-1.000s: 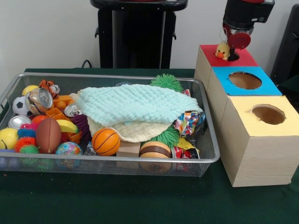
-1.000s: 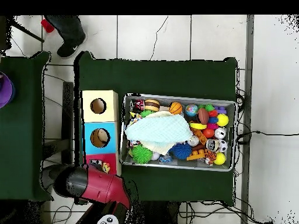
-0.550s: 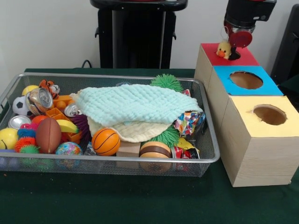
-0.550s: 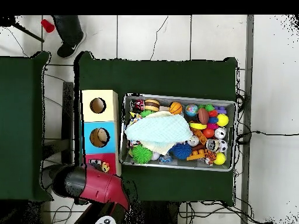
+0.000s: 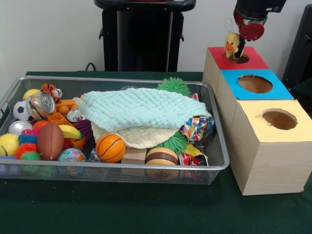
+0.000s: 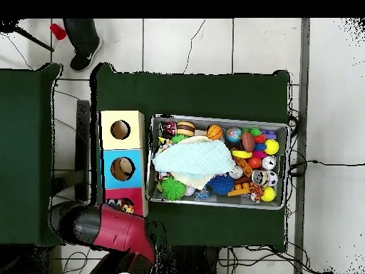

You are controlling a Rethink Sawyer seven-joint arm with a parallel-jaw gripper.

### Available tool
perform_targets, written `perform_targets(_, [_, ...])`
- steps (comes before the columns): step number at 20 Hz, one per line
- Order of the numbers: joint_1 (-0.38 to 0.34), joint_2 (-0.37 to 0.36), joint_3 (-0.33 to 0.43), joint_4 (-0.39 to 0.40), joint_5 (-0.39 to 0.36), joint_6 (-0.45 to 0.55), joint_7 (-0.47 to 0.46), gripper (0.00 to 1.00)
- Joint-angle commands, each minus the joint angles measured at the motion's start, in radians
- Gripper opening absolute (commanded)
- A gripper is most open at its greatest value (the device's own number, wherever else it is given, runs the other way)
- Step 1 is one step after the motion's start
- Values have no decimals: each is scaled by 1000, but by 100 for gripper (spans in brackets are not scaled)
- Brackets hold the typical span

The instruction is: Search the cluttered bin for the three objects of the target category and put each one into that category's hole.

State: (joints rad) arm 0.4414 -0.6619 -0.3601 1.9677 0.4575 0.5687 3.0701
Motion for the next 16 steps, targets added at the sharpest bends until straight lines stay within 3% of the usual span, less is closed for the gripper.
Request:
perform_targets(1, [-3,23,-6,-67,-32,72,123,0])
perform_targets(4, [-6,7,-6,-68,-30,87,117,0])
perform_targets(9, [-64,-40,100,-14,40,18,63,0])
perform_targets(16, [-42,-61,103,-46,33,67,107,0])
